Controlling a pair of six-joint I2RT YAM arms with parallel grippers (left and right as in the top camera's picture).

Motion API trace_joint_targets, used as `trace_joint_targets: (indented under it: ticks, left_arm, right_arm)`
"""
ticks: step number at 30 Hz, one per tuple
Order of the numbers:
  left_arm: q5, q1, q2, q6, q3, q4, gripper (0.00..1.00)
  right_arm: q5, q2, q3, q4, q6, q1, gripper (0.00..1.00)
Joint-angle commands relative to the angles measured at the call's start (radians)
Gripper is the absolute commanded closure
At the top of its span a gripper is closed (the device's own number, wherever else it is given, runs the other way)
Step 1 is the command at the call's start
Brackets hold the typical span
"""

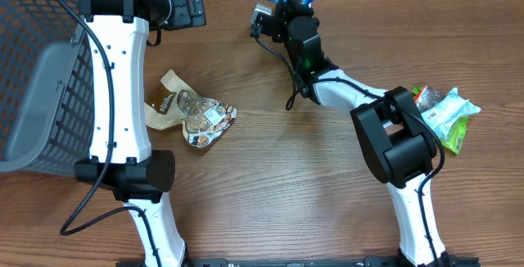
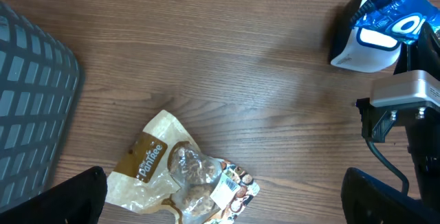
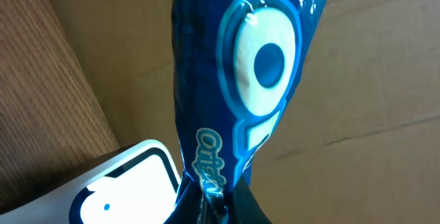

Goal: Scan the item barcode
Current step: 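Hold the Oreo pack up in front of the scanner window, then carry the Oreo pack right and release it near the wipes pack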

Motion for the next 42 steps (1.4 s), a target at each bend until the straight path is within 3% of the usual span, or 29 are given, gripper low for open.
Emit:
trace_joint_targets:
  ticks: [1, 8, 19, 25, 35, 42]
  left_arm:
    - [-0.002, 0.000, 0.000, 0.001, 0.011, -0.002, 0.00]
    - [-0.002, 0.000, 0.000, 0.001, 0.011, -0.002, 0.00]
    - [-0.002, 0.000, 0.000, 0.001, 0.011, -0.002, 0.00]
    - [-0.003, 0.000, 0.000, 0.001, 0.011, -0.002, 0.00]
    - [-0.002, 0.000, 0.000, 0.001, 0.011, -0.002, 0.00]
    - [-0.002, 0.000, 0.000, 0.001, 0.011, -0.002, 0.00]
  right_arm:
    - [-0.042, -0.021, 0.019, 0.014, -0.003, -0.010, 0.96]
    - [-0.124, -0.021, 0.019, -0.097, -0.003, -0.011, 0.96]
    - [-0.112, -0.028, 0.019, -0.043, 0.021, -0.023, 0.96]
    - [-0.108, -0.138, 0.019, -0.116, 0.430, -0.005, 0.96]
    - [-0.105, -0.573, 0.019, -0.796, 1.029, -0.035, 0.96]
    - [-0.083, -0.874, 0.019, -1.357, 1.553, -0.226, 0.96]
